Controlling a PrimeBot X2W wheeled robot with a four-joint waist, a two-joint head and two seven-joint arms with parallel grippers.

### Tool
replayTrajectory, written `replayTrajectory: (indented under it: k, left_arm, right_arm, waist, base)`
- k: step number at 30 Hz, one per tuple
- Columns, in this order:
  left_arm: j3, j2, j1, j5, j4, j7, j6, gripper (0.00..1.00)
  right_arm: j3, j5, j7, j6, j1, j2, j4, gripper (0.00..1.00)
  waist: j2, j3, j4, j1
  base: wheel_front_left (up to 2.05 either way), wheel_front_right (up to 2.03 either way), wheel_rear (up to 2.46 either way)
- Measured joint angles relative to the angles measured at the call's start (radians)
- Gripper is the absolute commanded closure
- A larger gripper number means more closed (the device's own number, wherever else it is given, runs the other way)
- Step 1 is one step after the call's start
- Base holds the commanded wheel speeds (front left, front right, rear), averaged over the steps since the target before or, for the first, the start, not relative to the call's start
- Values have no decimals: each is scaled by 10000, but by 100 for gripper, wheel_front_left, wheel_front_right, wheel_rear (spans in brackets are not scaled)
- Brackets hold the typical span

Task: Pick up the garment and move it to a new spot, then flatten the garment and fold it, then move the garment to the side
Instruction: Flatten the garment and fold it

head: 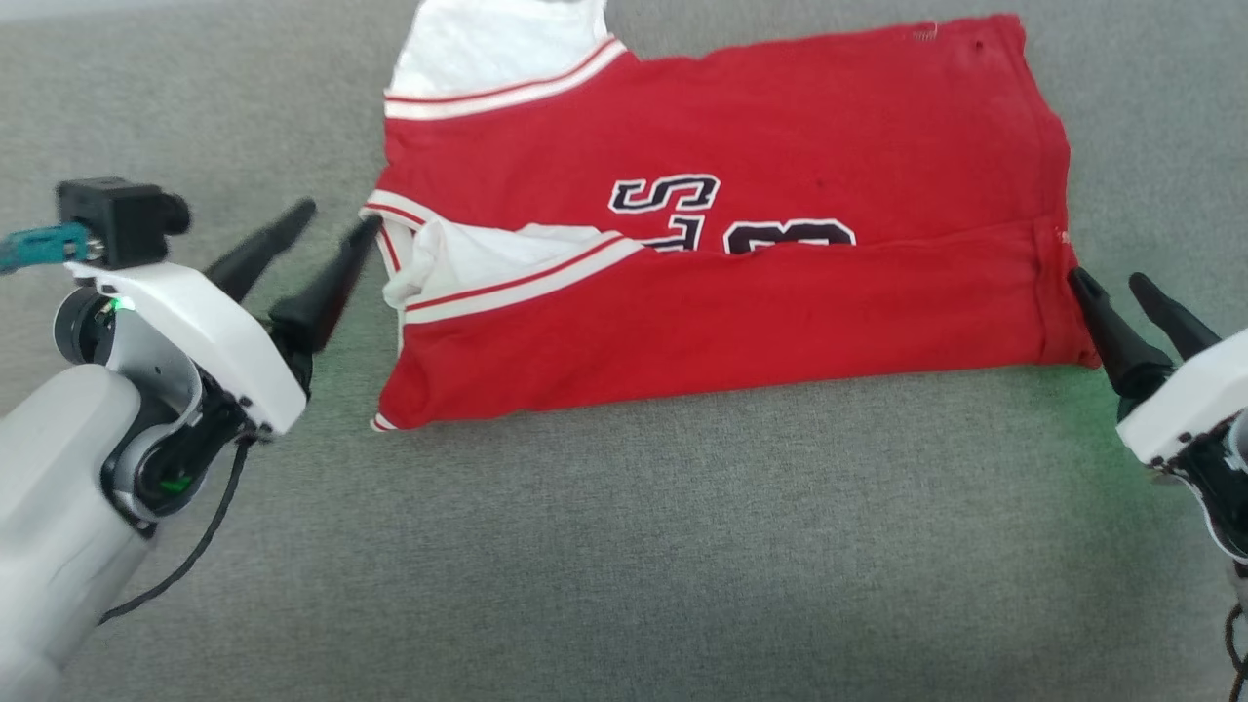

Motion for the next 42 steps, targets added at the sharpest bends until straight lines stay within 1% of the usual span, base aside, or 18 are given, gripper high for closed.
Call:
replayTrajectory:
  k: [2,4,6,7,9,11,13,15,17,20,21,22,23,24,25,28,33,42]
  left_arm:
    - [-280,389,-55,73,-395,815,186,0]
    - [-619,761,-81,44,-930,1929,437,0]
    - [-907,1097,-81,-249,-1593,3177,777,0]
    - [-1235,1350,-76,-573,-2266,4312,1072,0]
    - [-1574,1601,-69,-830,-2936,5457,1333,0]
    - [-1812,1639,-73,-692,-3127,5862,1417,0]
    - [-1877,1476,-100,-686,-2976,5996,1689,0]
    - [-2127,1298,-176,-359,-2564,6138,1818,0]
    - [-2332,1127,-264,12,-2036,6182,1866,0]
    - [-2222,830,-267,-357,-1417,6226,1720,0]
    - [-2176,777,-275,-462,-1258,6207,1622,14]
    - [-2102,717,-275,-608,-1103,6178,1532,48]
    - [-2034,662,-276,-734,-978,6176,1434,62]
    - [-1979,635,-283,-819,-878,6163,1319,79]
    - [-1956,621,-283,-869,-796,6163,1221,100]
    - [-1858,571,-308,-1099,-650,6167,947,100]
    - [-1858,328,-340,-1160,-623,6123,755,100]
    - [-1939,219,-466,-1064,-761,6125,667,100]
  right_arm:
    - [-81,0,-46,0,209,-94,-194,0]
    - [-192,-2,-48,0,361,-169,-401,0]
    - [-278,-17,25,0,538,-196,-639,0]
    - [-337,-73,111,0,664,-180,-872,0]
    - [-426,-173,232,0,674,-90,-1191,0]
    - [-481,-244,274,0,672,35,-1348,0]
    - [-500,-364,337,0,671,109,-1511,0]
    - [-483,-477,422,0,668,171,-1597,0]
    - [-466,-571,525,0,666,228,-1672,0]
    - [-502,-633,635,0,634,313,-1820,0]
    - [-520,-646,642,0,627,334,-1848,0]
    - [-552,-667,669,0,626,347,-1870,0]
    - [-587,-685,683,0,627,345,-1896,0]
    - [-616,-704,706,0,629,345,-1919,0]
    - [-633,-721,777,0,639,337,-1929,0]
    - [-669,-798,905,0,681,291,-2019,0]
    - [-585,-1081,1452,0,842,-23,-2215,0]
    - [435,-1488,4042,0,482,-1078,-2554,0]
  waist:
    - [0,-222,52,0]
    - [0,-418,106,0]
    - [0,-577,161,0]
    - [0,-661,206,0]
    - [0,-630,159,0]
    - [0,-552,89,-1]
    - [0,-463,13,0]
    - [0,-380,-89,0]
    - [0,-308,-214,0]
    - [0,-209,-406,0]
    - [0,-175,-467,0]
    - [0,-139,-519,0]
    - [0,-102,-557,0]
    - [0,-70,-591,0]
    - [0,-45,-613,0]
    - [0,-4,-621,0]
    - [0,-9,-532,0]
    - [0,61,-363,0]
  base:
    - [0,0,0]
    - [0,0,0]
    - [0,0,0]
    - [0,0,0]
    - [0,0,0]
    - [0,0,0]
    - [0,0,0]
    - [0,0,0]
    - [0,0,0]
    - [0,0,0]
    - [0,0,0]
    - [0,0,0]
    - [0,0,0]
    - [0,0,0]
    - [0,0,0]
    - [0,0,0]
    - [0,0,0]
    - [0,0,0]
